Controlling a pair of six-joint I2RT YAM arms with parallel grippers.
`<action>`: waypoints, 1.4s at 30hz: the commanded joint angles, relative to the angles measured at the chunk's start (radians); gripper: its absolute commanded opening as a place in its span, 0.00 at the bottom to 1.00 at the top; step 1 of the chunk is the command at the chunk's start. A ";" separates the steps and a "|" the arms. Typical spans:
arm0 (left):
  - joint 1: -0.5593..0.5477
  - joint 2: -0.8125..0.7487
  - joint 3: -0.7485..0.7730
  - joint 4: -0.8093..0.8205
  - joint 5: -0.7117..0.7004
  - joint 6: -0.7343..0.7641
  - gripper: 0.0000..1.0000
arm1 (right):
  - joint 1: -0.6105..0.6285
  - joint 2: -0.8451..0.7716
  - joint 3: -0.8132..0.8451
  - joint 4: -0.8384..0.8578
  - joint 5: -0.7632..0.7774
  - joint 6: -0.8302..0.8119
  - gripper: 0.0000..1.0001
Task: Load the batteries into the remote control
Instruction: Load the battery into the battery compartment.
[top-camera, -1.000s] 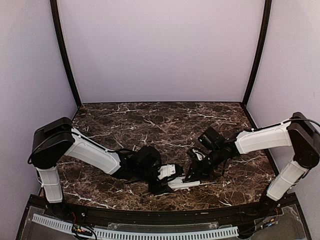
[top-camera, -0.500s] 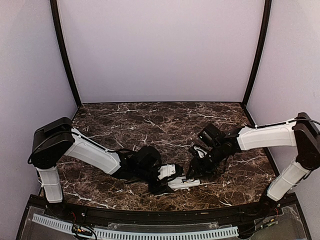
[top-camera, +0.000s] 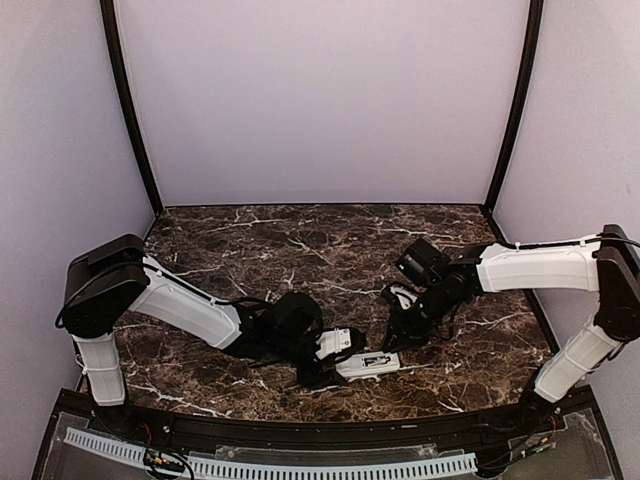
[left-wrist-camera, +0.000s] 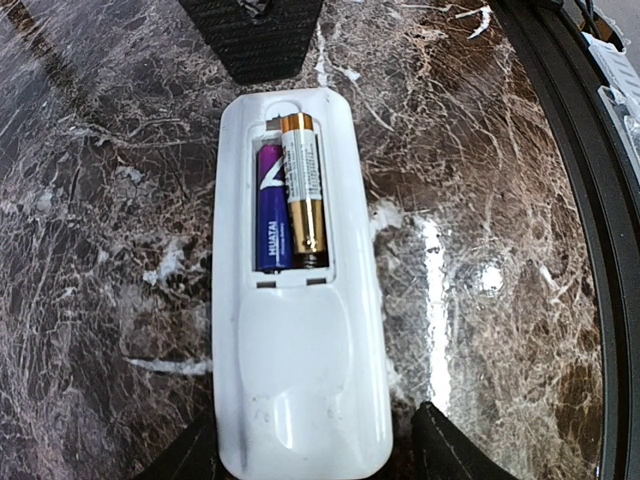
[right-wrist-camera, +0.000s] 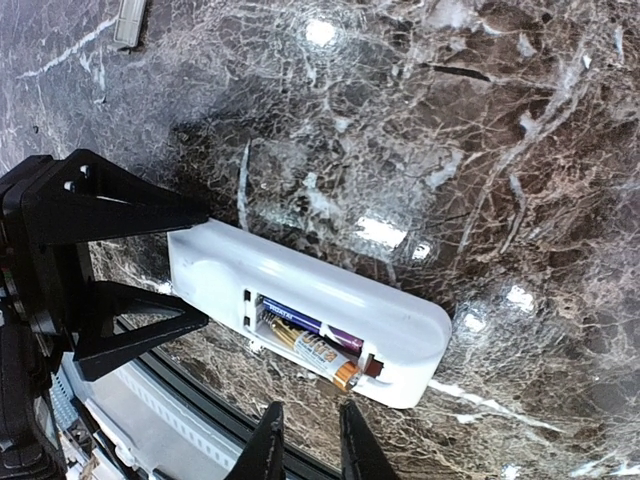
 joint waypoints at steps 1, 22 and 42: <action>-0.010 0.034 -0.023 -0.090 -0.021 -0.011 0.62 | 0.008 0.004 -0.017 -0.002 0.027 0.016 0.19; -0.010 0.046 -0.019 -0.096 -0.028 -0.014 0.60 | 0.016 0.059 -0.063 0.099 -0.016 0.036 0.06; -0.011 0.060 -0.013 -0.099 -0.036 -0.015 0.60 | 0.119 0.104 -0.060 0.113 0.092 0.114 0.00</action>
